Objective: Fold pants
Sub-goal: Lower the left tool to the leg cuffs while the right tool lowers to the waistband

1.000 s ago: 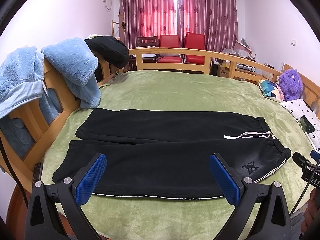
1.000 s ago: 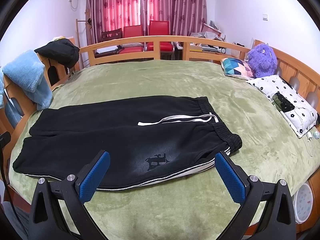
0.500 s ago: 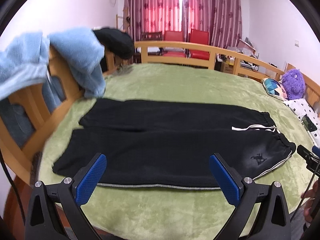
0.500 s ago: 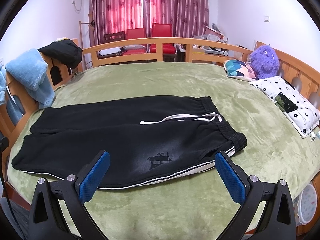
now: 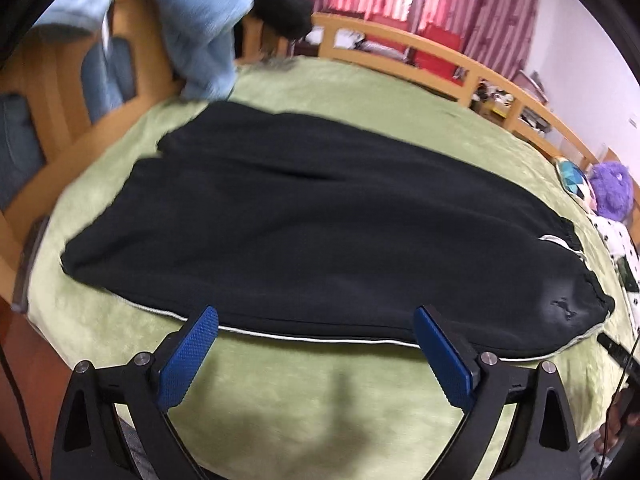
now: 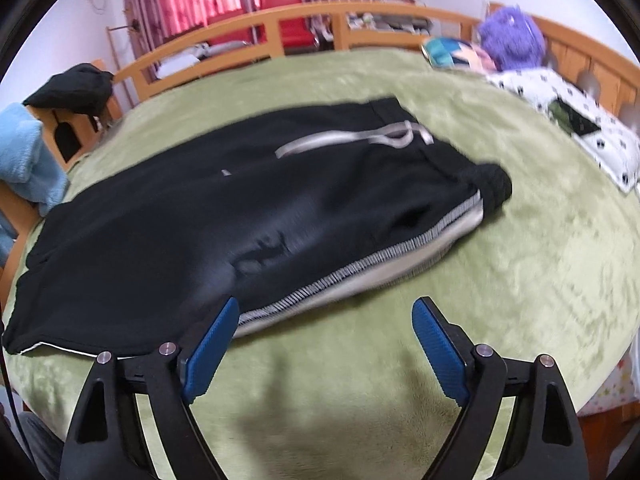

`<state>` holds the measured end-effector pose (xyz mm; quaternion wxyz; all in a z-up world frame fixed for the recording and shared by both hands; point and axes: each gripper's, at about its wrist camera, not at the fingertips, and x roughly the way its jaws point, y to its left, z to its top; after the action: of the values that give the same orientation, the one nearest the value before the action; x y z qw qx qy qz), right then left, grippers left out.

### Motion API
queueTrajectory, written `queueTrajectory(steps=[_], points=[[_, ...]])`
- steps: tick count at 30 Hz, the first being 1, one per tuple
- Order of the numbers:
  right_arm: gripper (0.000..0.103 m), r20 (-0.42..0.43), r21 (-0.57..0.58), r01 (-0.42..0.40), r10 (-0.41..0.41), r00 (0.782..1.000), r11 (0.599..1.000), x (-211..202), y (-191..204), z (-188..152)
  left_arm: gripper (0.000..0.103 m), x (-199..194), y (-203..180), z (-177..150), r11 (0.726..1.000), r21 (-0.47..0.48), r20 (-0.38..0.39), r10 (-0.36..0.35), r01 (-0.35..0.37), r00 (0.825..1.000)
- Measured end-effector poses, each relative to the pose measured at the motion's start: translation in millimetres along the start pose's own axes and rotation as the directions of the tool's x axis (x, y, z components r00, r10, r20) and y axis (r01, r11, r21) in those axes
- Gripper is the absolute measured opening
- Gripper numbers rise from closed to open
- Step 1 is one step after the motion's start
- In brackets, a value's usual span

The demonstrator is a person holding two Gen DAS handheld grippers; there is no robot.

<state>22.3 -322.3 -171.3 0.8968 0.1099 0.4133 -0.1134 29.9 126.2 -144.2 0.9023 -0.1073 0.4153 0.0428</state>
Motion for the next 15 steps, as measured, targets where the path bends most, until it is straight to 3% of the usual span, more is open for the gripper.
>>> queueTrajectory(steps=[9, 15], points=[[0.087, -0.004, 0.146, -0.067, 0.068, 0.998, 0.987, 29, -29, -1, 0.094, 25, 55, 2, 0.993, -0.109, 0.006, 0.051, -0.05, 0.999], [0.087, -0.044, 0.196, -0.067, 0.077, 0.996, 0.978, 59, -21, 11, 0.094, 37, 76, 7, 0.978, -0.207, 0.011, 0.03, -0.027, 0.999]])
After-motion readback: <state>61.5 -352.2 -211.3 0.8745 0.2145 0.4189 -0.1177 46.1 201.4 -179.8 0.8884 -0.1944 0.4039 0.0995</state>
